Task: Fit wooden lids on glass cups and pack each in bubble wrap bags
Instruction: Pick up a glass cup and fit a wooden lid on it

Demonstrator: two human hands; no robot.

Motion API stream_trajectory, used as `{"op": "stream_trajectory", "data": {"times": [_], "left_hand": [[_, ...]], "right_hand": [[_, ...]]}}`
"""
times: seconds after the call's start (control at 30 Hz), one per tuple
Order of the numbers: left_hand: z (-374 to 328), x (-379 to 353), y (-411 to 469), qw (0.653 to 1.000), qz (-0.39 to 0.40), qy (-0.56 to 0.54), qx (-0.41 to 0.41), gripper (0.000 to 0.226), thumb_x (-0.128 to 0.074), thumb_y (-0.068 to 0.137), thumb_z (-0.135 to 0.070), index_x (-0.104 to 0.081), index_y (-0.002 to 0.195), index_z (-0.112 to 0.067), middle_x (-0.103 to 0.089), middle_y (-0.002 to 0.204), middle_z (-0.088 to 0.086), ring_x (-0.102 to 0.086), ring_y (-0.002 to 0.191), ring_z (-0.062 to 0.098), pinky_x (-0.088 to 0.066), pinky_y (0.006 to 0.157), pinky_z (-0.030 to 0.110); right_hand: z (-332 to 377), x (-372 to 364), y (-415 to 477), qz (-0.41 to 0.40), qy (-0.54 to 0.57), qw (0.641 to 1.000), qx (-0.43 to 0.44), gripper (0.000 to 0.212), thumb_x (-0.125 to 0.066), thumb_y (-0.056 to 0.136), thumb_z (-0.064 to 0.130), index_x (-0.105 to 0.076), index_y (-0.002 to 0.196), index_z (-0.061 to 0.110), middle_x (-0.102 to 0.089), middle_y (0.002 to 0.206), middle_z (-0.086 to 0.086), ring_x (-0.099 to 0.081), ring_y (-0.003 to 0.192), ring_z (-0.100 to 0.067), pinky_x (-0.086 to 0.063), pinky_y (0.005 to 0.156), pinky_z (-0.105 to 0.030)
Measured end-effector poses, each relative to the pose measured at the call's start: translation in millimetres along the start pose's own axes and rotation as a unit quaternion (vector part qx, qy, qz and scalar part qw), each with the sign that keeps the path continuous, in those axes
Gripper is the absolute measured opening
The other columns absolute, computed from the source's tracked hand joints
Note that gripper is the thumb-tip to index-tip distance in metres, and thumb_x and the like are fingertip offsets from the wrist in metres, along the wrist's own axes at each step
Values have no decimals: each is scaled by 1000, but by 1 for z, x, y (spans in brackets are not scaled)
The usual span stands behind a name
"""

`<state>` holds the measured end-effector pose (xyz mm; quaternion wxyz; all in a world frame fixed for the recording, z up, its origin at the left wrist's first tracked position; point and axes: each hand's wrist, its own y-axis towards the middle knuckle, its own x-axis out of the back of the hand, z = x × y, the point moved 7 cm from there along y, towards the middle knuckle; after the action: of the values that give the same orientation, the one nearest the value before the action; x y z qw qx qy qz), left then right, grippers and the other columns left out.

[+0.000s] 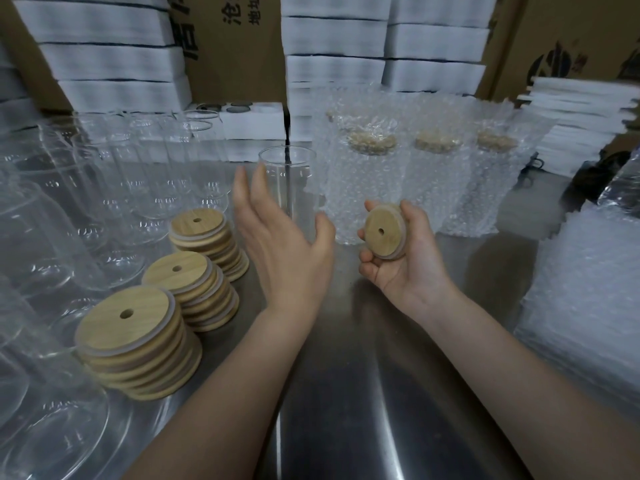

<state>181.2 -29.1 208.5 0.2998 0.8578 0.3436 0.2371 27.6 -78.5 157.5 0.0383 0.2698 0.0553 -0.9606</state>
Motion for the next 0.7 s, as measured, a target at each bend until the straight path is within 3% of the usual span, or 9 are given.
{"op": "stream_trajectory", "data": {"times": [0.13,0.3,0.47,0.7], "left_hand": [[26,-16,3,994,66,-59,70,97,-73,85,-29,-8,155,-8,-12,161,14,-9,150,22,-7,118,24],[44,-26,5,985,103,-77,118,111,-81,78,-31,-3,156,-11,-14,163,9,-14,150,19,-16,122,36],[56,-29,6,979,113,-70,153,104,-84,75,-20,-16,153,-8,-31,156,12,-29,144,24,-27,118,41],[61,-28,4,976,97,-93,169,100,-86,73,-20,-23,151,-14,-36,152,8,-34,141,20,-31,117,42]], "right_hand": [[2,4,-2,-25,-7,1000,-9,34,-51,93,49,-66,101,20,-55,79,-3,-45,49,-14,-38,43,-21],[5,7,-3,-39,-26,999,1,33,-61,88,54,-56,99,23,-58,81,0,-45,44,-12,-30,36,-19],[9,1,-4,-1,-40,999,31,49,-55,76,65,-46,92,20,-51,76,-1,-40,41,-10,-24,33,-18],[9,1,-3,8,-10,999,32,29,-40,103,43,-46,87,19,-50,70,-4,-39,39,-12,-22,32,-15]]}}
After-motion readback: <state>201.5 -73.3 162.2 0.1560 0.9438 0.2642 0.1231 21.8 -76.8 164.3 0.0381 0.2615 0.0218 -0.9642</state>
